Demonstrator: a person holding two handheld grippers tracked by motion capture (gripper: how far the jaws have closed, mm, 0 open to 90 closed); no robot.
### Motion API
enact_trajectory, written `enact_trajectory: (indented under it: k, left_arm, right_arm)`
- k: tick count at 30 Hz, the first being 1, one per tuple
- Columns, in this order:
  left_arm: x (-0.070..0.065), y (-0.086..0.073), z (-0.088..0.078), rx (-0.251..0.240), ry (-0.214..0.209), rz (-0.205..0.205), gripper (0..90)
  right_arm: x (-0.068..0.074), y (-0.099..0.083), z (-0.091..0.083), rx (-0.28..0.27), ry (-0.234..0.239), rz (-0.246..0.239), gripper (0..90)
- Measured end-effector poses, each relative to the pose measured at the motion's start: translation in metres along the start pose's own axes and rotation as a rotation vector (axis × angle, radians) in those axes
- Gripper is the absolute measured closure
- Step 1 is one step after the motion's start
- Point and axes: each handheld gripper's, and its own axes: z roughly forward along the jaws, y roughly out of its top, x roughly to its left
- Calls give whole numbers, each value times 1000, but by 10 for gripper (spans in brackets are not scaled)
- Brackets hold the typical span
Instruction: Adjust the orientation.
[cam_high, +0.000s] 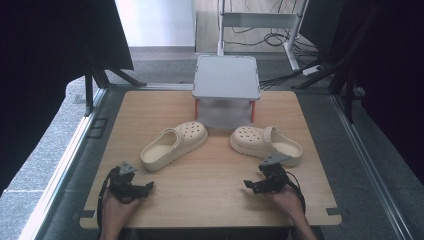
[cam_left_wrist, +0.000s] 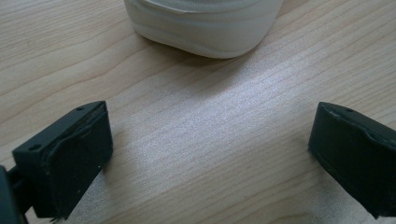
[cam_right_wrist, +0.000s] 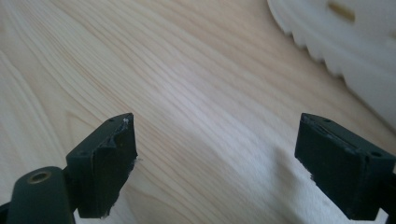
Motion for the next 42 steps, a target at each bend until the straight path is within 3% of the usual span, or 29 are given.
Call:
enact_trajectory:
  k: [8, 10, 12, 15, 17, 18, 20, 21, 25, 26, 27, 32, 37, 42]
  left_arm:
    - [0, 0, 0, 0, 0, 0, 0]
    - [0, 0, 0, -1, 0, -1, 0]
    - [0, 0, 0, -3, 0, -4, 0]
    - [0, -1, -1, 0, 2, 2, 1]
    - [0, -2, -2, -3, 1, 0, 2]
    - [0, -2, -2, -4, 1, 1, 6]
    - [0, -3, -2, -6, 1, 0, 6]
    - [0, -3, -3, -6, 2, 0, 7]
    - [1, -3, -3, -6, 3, 0, 7]
    - [1, -4, -3, -7, 2, 1, 9]
    - [1, -4, -4, -7, 2, 2, 9]
    - [2, -6, -5, -11, 0, 1, 19]
    - [2, -6, -5, -10, 0, 1, 20]
    - [2, -6, -5, -11, 1, 0, 20]
  right_arm:
    - [9, 40, -10, -14, 44, -34, 130]
    - [12, 60, -12, -20, 62, -43, 130]
    - [12, 66, -12, -22, 66, -49, 131]
    - [17, 95, -9, -17, 79, -83, 136]
    - [19, 102, -8, -15, 83, -92, 137]
    - [23, 116, -5, -12, 95, -106, 143]
    - [25, 122, -3, -10, 100, -116, 147]
    - [31, 137, 4, -1, 119, -132, 147]
    - [39, 157, 13, 4, 140, -142, 137]
    - [44, 173, 21, 8, 165, -142, 130]
    - [44, 173, 21, 8, 165, -142, 130]
    - [58, 211, 49, 36, 174, -149, 119]
    - [66, 230, 69, 52, 178, -154, 130]
    - [78, 250, 99, 83, 177, -196, 175]
